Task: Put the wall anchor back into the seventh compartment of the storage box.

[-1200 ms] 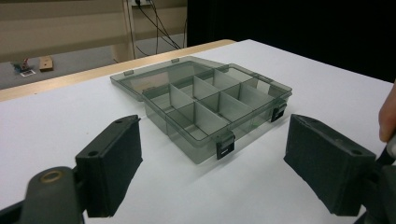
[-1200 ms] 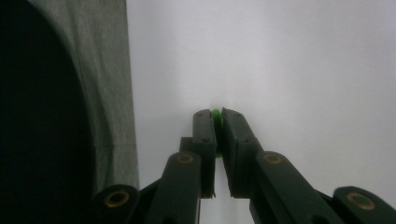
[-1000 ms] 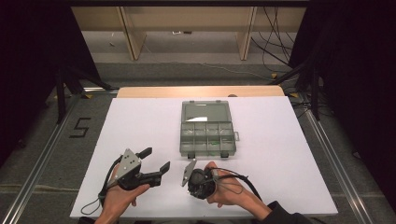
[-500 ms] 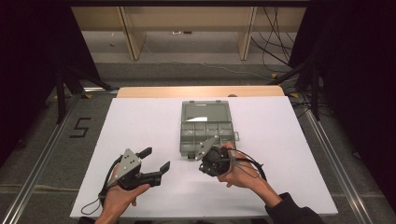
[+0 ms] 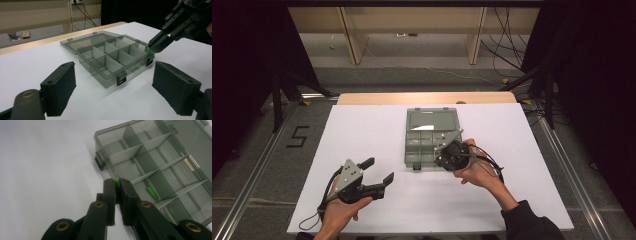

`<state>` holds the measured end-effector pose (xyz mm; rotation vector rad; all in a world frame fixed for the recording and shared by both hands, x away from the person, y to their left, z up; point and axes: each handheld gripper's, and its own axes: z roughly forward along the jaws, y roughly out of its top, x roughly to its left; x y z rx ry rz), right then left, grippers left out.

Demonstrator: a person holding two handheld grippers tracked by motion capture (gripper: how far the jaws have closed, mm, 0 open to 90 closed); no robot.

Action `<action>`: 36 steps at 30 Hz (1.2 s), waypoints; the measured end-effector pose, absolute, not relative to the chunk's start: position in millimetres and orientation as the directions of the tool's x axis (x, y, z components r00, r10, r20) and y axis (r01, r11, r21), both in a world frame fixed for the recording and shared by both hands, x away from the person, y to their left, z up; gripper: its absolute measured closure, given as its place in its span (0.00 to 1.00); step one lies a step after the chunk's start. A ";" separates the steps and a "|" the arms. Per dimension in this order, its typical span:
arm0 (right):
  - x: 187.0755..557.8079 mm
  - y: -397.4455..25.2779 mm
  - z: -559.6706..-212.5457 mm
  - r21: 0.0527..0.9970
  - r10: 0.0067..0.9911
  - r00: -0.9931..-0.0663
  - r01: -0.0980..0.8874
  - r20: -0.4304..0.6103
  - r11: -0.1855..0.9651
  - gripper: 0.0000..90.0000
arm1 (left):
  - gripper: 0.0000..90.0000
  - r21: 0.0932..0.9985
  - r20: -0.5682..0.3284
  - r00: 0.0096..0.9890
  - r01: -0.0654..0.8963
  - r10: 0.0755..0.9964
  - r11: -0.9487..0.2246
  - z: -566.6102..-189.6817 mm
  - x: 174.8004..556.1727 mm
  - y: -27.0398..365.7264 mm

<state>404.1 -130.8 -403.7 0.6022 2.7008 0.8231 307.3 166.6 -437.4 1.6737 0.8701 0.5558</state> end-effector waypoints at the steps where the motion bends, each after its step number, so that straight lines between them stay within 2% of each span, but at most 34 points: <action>1: 406.1 -131.8 -403.5 0.578 0.456 -0.882 0.312 -0.119 0.754 0.94 | 0.20 0.959 -0.075 0.617 0.260 0.783 -0.114 -437.4 307.3 166.7; 18: 436.7 -141.7 -413.8 0.580 0.542 -0.833 0.390 -0.108 0.715 0.94 | 0.20 0.959 -0.075 0.617 0.261 0.783 -0.114 -437.6 307.4 166.7; 36: 450.1 -135.3 -431.1 0.549 0.540 -0.835 0.407 -0.100 0.730 0.92 | 0.20 0.959 -0.075 0.616 0.260 0.784 -0.113 -437.6 307.0 166.5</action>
